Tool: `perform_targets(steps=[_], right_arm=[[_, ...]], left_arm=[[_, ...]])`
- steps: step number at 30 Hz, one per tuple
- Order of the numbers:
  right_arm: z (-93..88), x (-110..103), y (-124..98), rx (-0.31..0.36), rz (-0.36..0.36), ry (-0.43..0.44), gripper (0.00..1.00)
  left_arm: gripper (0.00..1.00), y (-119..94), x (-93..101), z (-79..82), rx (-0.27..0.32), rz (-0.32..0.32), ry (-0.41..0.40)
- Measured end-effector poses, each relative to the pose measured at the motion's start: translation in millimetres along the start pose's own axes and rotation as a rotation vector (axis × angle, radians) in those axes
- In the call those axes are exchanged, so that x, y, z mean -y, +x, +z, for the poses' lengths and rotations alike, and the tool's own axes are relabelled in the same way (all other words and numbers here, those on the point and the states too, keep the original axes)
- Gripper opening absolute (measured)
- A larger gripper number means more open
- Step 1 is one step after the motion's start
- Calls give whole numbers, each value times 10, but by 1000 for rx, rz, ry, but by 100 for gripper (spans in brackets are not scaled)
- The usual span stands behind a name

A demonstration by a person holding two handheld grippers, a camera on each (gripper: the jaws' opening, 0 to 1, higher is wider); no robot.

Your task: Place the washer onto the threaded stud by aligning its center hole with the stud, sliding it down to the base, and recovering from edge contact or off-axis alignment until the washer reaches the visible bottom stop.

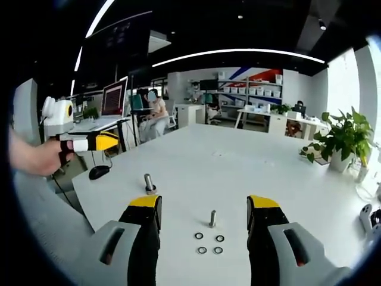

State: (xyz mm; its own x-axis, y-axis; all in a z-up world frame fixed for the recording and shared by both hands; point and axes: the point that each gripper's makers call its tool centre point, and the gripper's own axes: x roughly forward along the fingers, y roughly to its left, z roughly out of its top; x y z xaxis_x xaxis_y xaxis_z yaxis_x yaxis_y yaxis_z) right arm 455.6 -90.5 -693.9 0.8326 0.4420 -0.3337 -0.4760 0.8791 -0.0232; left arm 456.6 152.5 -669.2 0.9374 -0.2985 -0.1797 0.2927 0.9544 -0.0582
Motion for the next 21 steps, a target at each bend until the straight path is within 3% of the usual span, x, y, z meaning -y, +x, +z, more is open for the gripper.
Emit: perform_targets(steps=[11,21], right_arm=[[53,22,-8,21,0,26,61],[65,269,1,26,-44,21,61]], left_arm=[[18,-4,0,56,36,-5,-22],[18,11,30,47,41,-8,-31]])
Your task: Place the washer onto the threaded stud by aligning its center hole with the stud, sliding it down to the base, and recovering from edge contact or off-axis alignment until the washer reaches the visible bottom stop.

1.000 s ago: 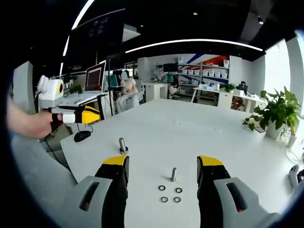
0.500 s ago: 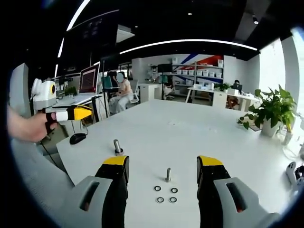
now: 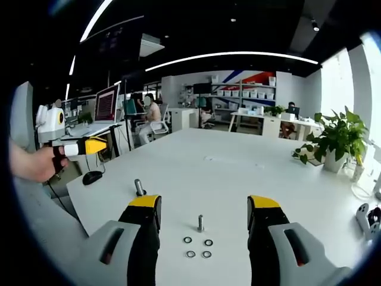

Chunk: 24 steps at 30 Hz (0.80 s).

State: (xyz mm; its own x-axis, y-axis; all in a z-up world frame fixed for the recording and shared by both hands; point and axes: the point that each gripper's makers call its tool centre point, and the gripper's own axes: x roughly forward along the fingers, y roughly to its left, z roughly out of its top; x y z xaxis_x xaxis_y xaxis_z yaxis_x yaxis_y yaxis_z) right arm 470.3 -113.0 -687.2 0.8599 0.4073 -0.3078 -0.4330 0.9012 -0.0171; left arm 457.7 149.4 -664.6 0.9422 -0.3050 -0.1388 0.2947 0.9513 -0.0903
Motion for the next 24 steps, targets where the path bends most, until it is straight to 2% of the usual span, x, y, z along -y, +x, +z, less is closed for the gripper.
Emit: perform_targets(steps=[8,15,18,24], right_arm=[[-18,28,9,0,-1,-4,60],[-40,153,48,-7,0,-39,60],[-23,189,48,20,17,4,60],[-146,269,79,-4,11,-5,59]], left_arm=[[18,8,49,-1,-2,-9,5],[17,2,47,2,-3,-6,9],[17,1,39,-10,-9,-3,7],[17,0,37,-10,-13,3,11]])
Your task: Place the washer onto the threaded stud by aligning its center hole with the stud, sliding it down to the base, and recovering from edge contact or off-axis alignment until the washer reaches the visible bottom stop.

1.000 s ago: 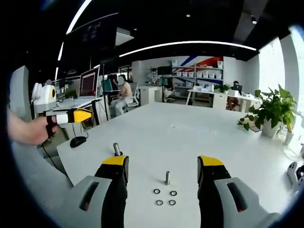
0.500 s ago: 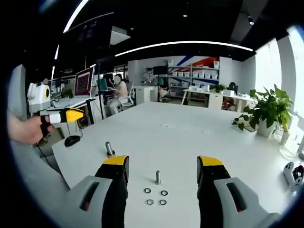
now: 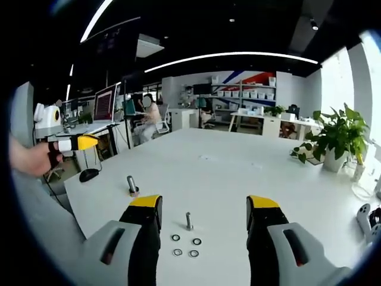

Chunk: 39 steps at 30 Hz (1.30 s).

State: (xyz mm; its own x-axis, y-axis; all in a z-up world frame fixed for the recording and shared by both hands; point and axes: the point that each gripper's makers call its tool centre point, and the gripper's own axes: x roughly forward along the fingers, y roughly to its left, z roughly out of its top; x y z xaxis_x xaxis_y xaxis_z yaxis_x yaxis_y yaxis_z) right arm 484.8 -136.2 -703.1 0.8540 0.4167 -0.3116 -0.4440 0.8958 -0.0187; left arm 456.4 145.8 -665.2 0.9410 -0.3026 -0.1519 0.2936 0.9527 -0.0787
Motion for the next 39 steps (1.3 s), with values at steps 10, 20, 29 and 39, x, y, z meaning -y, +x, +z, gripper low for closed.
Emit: perform_targets(steps=[10,20,29,39], right_arm=[[-197,73,41,-25,14,-2,51],[-434,82,169,-55,49,15,48],[-613,36,281,-85,91,5,44],[-864,-59,432,-132,140,2,42]], left_arm=[[17,-9,38,-18,-15,0,31],[17,-3,129,-22,-35,-10,52],[17,-42,124,0,-40,4,51],[17,-47,131,-21,-40,6,52]])
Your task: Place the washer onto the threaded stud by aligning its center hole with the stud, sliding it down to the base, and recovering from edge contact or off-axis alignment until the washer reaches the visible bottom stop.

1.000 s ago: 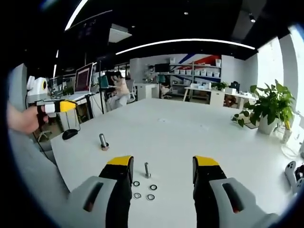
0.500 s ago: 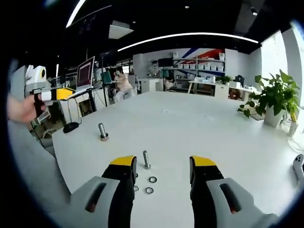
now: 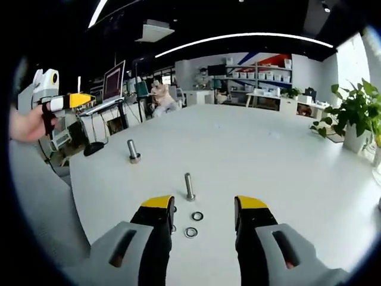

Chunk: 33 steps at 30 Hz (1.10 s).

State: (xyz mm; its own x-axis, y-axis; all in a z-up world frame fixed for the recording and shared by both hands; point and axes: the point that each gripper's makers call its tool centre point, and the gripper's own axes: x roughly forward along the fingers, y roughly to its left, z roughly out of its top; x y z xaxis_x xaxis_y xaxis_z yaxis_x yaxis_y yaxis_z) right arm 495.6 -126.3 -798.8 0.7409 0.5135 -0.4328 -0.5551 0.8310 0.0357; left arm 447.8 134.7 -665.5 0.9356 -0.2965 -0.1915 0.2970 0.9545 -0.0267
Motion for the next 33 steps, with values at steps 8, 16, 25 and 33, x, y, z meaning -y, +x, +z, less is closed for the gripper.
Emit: perform_targets(steps=[8,16,25,33], right_arm=[[-105,-27,115,-34,22,-16,41],[-225,-14,199,-71,32,-46,37],[-322,-35,278,-99,41,-36,35],[-420,-73,366,-122,57,-46,32]], left_arm=[[17,-16,-79,-24,-4,20,-15],[17,-2,-78,-60,-10,22,-20],[17,1,-50,-67,-12,11,-13],[17,-12,-67,-53,-6,16,-16]])
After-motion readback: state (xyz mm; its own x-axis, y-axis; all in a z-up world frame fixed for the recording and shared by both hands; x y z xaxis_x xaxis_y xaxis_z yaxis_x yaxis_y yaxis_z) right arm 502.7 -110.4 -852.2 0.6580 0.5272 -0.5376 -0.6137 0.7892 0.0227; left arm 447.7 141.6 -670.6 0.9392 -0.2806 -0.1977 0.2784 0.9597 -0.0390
